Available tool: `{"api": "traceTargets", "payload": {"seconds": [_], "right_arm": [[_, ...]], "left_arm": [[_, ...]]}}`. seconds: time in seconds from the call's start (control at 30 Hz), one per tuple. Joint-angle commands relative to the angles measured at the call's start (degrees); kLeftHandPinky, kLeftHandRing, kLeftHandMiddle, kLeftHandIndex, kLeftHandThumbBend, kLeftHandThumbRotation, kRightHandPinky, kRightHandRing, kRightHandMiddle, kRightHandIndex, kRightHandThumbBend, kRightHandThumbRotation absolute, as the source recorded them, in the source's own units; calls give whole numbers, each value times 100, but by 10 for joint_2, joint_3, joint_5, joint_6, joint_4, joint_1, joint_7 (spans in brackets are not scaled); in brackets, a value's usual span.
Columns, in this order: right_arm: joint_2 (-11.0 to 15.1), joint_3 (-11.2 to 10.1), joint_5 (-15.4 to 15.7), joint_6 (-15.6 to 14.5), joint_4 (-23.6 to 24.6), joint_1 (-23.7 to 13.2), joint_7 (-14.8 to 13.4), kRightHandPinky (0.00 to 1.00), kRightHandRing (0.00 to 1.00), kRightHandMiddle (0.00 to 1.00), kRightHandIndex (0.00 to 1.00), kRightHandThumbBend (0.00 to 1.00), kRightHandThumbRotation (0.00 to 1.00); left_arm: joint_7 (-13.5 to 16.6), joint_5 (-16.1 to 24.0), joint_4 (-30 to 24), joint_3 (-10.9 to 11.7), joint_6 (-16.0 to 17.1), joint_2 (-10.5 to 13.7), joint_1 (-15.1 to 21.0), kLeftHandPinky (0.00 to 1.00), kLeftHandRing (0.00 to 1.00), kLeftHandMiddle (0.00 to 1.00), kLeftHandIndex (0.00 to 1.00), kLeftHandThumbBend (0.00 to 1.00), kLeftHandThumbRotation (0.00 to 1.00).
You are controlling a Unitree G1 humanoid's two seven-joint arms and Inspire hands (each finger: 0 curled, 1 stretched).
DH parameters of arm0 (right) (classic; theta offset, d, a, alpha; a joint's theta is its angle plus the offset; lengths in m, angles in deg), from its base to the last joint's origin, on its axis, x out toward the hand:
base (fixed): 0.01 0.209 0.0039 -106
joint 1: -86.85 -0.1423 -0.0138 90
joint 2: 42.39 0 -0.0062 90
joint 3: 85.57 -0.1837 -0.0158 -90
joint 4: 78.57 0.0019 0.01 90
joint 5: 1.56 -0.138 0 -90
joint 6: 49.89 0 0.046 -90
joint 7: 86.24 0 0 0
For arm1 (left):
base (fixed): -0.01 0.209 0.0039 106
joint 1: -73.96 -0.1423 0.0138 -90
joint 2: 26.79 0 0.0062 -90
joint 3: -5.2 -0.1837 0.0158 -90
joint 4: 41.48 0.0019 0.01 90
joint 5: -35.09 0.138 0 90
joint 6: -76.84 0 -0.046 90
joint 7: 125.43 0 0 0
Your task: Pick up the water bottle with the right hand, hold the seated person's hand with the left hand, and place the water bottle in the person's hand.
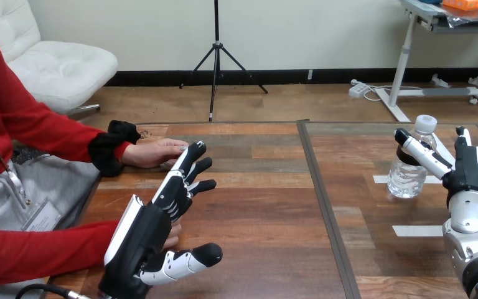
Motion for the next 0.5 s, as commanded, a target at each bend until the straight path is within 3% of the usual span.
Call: {"api": "traceTargets", "payload": {"seconds": [0.0,0.2,0.47], "right_arm": [[12,1,5,2,0,-50,-2,83,96,100,100,100,59],[12,1,5,3,1,-52,1,82,96,100,100,100,57],[20,19,25,1,2,-59,2,81,96,100,100,100,57]], "left_arm": [[3,-8,-28,4,-1,2,14,84,94,98,96,100,62],[-1,-14,-27,3,-2,1,14,83,94,98,96,100,61],[-2,-16,-23,2,4,-2,15,84,94,98,95,100,61]]}}
